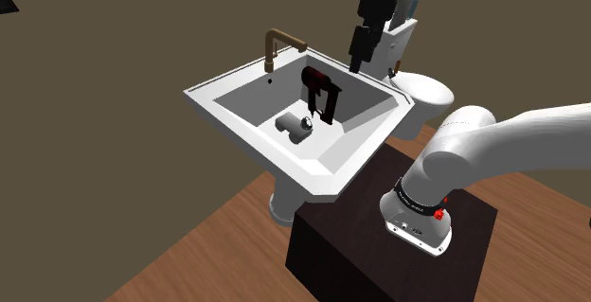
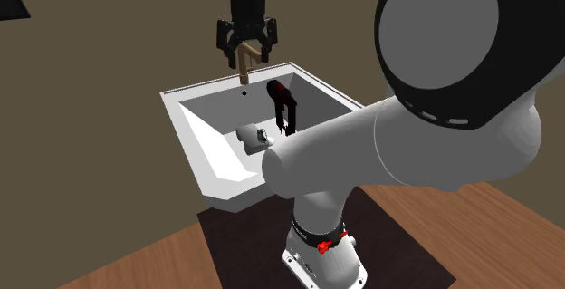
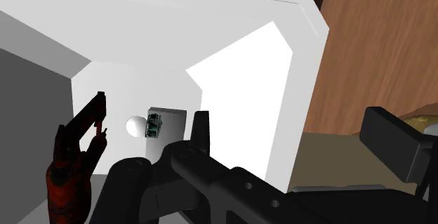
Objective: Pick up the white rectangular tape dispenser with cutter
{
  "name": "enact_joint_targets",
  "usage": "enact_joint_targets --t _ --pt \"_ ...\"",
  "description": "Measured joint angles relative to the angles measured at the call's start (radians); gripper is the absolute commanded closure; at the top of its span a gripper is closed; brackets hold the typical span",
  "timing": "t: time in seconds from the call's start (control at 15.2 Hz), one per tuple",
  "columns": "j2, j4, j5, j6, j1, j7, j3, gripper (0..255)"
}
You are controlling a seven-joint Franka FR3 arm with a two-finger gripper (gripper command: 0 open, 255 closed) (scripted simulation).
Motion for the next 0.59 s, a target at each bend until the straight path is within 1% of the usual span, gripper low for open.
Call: enact_joint_targets --t 0.07,0.2,0.4,0.46,0.59 --pt "0.0 0.0 0.0 0.0 0.0 0.0 0.0 0" --pt "0.016 -0.026 -0.006 0.044 -0.004 -0.015 -0.01 0" --pt "0.051 -0.076 -0.014 0.139 -0.009 -0.041 -0.025 0" --pt "0.06 -0.109 -0.015 0.182 -0.01 -0.049 -0.028 0" --pt "0.107 -0.138 -0.025 0.265 -0.018 -0.079 -0.049 0"
